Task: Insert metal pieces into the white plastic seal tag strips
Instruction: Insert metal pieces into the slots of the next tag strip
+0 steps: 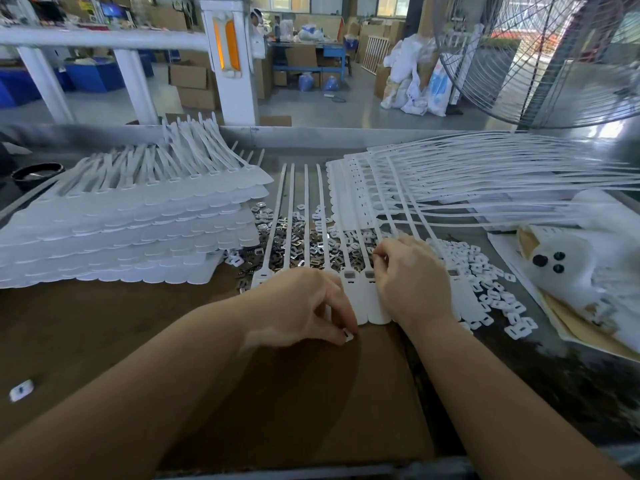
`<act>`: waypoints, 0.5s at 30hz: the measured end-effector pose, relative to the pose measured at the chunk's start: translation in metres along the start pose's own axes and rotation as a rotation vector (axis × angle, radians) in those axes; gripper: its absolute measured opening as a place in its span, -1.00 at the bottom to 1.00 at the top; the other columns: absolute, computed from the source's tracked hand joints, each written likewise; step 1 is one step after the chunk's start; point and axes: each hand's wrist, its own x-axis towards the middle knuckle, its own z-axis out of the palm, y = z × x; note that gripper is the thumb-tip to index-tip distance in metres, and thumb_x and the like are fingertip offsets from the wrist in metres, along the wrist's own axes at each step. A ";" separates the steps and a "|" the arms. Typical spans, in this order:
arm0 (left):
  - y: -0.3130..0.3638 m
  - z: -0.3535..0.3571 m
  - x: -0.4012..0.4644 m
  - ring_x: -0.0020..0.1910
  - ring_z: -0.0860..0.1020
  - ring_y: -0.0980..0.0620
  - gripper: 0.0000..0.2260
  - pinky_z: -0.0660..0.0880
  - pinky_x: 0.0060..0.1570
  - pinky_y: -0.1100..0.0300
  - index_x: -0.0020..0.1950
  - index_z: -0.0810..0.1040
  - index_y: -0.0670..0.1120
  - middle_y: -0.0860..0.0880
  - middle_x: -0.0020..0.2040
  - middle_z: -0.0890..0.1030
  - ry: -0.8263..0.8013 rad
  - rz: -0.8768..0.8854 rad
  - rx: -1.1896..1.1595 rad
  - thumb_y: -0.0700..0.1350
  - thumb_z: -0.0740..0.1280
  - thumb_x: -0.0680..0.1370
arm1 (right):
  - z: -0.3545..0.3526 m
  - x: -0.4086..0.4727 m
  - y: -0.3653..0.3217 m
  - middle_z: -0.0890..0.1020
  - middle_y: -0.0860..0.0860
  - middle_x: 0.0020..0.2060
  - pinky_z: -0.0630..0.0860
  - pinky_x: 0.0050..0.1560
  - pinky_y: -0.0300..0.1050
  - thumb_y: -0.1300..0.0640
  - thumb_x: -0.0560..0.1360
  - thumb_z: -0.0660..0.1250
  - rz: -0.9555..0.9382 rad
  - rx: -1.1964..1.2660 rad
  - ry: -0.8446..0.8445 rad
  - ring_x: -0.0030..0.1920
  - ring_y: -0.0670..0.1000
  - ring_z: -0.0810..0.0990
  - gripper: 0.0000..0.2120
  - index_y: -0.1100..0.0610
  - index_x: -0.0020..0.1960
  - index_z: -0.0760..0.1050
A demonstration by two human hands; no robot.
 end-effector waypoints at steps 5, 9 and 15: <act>0.002 -0.003 -0.001 -0.30 0.51 0.31 -0.83 0.41 -0.31 0.50 -0.30 0.57 0.12 0.19 -0.30 0.58 0.089 -0.068 -0.098 -0.12 0.48 0.39 | 0.000 0.000 0.000 0.58 0.03 -0.09 0.22 -0.07 -0.24 0.14 0.55 0.21 0.004 -0.001 -0.001 -0.01 0.02 0.48 -0.84 0.16 -0.01 0.55; 0.000 -0.009 0.011 -0.20 0.59 0.17 -0.94 0.51 -0.10 0.35 -0.19 0.66 -0.04 0.05 -0.23 0.66 0.334 -0.121 -0.258 -0.19 0.45 0.43 | 0.000 0.000 0.000 0.58 0.04 -0.10 0.22 -0.07 -0.23 0.14 0.55 0.21 0.005 0.004 -0.003 -0.02 0.03 0.48 -0.84 0.16 -0.02 0.55; 0.000 -0.013 0.035 -0.15 0.58 0.06 -0.92 0.51 -0.10 0.22 -0.07 0.67 -0.08 -0.01 -0.15 0.65 0.393 -0.242 -0.191 -0.16 0.38 0.49 | 0.002 0.000 0.001 0.58 0.03 -0.14 0.15 -0.12 -0.26 0.14 0.54 0.21 0.007 0.003 0.011 -0.07 0.02 0.47 -0.84 0.16 -0.06 0.55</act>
